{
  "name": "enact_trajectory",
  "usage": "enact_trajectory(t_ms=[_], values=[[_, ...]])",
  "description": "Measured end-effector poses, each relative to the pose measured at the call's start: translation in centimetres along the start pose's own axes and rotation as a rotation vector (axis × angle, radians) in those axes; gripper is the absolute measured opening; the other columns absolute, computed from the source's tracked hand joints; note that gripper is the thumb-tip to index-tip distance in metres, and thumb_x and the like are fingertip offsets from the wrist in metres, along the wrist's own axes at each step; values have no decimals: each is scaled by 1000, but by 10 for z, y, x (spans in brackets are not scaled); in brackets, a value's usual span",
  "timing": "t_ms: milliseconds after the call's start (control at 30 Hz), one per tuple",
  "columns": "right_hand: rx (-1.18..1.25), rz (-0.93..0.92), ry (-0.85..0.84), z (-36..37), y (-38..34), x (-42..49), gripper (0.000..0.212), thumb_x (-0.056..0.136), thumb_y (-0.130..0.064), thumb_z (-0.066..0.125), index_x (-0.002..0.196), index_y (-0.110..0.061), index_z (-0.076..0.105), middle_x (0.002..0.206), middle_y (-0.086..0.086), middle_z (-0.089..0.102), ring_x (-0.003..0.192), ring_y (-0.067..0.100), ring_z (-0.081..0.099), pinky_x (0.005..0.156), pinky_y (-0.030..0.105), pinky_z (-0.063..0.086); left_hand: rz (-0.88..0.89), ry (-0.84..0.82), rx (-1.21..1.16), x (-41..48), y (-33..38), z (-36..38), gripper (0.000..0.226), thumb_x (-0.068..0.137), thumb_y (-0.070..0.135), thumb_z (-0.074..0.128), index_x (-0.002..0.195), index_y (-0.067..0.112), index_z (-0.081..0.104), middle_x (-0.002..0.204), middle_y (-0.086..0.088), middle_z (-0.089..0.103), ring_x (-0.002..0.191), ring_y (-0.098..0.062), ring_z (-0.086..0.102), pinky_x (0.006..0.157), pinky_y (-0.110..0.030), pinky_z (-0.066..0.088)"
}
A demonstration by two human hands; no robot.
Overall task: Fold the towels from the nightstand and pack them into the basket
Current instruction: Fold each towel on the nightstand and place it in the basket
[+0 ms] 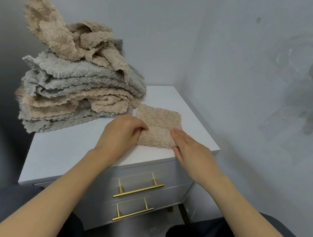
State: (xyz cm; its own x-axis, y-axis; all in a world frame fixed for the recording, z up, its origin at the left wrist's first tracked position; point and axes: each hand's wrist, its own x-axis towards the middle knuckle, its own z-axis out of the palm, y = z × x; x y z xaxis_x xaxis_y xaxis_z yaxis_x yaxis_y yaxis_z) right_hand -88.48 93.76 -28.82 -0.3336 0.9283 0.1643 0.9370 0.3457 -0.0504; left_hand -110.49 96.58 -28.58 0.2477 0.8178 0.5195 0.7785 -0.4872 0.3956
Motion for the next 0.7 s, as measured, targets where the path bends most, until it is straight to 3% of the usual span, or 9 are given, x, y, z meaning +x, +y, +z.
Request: enact_trajectory(t_ms=[200, 267, 333, 400, 500, 533, 600, 700], values=[[42, -6, 29, -3, 2, 3, 47, 100, -21, 38, 146, -23, 32, 143, -1, 46, 121, 19, 49, 85, 34, 46, 45, -260, 63, -3, -9, -16, 45, 82, 40, 64, 126, 30, 61, 125, 14, 62, 116, -9, 55, 95, -33, 47], [96, 10, 53, -5, 3, 5, 41, 99, -22, 39, 140, -23, 41, 128, -1, 57, 110, 20, 55, 82, 35, 47, 55, -251, 64, -5, -12, -16, 45, 83, 36, 64, 127, 28, 59, 125, 12, 62, 116, -11, 55, 94, -34, 48], [220, 33, 76, -7, 4, 6, 26, 98, -23, 40, 120, -22, 55, 103, -4, 63, 93, 19, 56, 73, 35, 45, 56, -229, 34, -5, -12, -14, 41, 85, 26, 63, 126, 25, 61, 122, 9, 64, 112, -12, 57, 92, -33, 48], [347, 69, 79, -9, 5, 8, 16, 97, -23, 41, 93, -18, 56, 82, -5, 59, 78, 19, 52, 63, 34, 40, 22, -214, -45, -3, -13, -11, 36, 85, 23, 62, 121, 22, 64, 113, 11, 66, 104, -8, 58, 88, -23, 44], [499, 143, 90, -11, 9, 10, 22, 98, -25, 42, 79, -19, 53, 71, 2, 56, 68, 19, 49, 61, 33, 37, -126, -266, -222, 1, -14, -11, 21, 88, 25, 60, 108, 24, 67, 94, 15, 66, 87, -3, 57, 75, -20, 40], [542, 163, 99, -11, 9, 10, 23, 98, -28, 42, 79, -22, 52, 71, 3, 56, 66, 15, 48, 60, 29, 36, -177, -301, -282, 3, -14, -11, 13, 90, 27, 58, 98, 23, 67, 85, 13, 64, 78, -3, 56, 69, -22, 39], [619, 200, 129, -12, 10, 11, 20, 99, -34, 44, 84, -26, 57, 68, -4, 56, 60, 4, 46, 56, 17, 33, -255, -349, -392, 5, -14, -11, 24, 93, 30, 54, 80, 11, 59, 68, 6, 53, 61, -6, 44, 60, -27, 31], [697, 265, 174, -11, 8, 13, 15, 96, -41, 48, 89, -31, 57, 58, -13, 51, 56, -2, 47, 54, 13, 33, -339, -348, -452, 7, -12, -12, 42, 96, 36, 51, 70, 4, 45, 65, -1, 36, 59, -13, 32, 60, -31, 23]])
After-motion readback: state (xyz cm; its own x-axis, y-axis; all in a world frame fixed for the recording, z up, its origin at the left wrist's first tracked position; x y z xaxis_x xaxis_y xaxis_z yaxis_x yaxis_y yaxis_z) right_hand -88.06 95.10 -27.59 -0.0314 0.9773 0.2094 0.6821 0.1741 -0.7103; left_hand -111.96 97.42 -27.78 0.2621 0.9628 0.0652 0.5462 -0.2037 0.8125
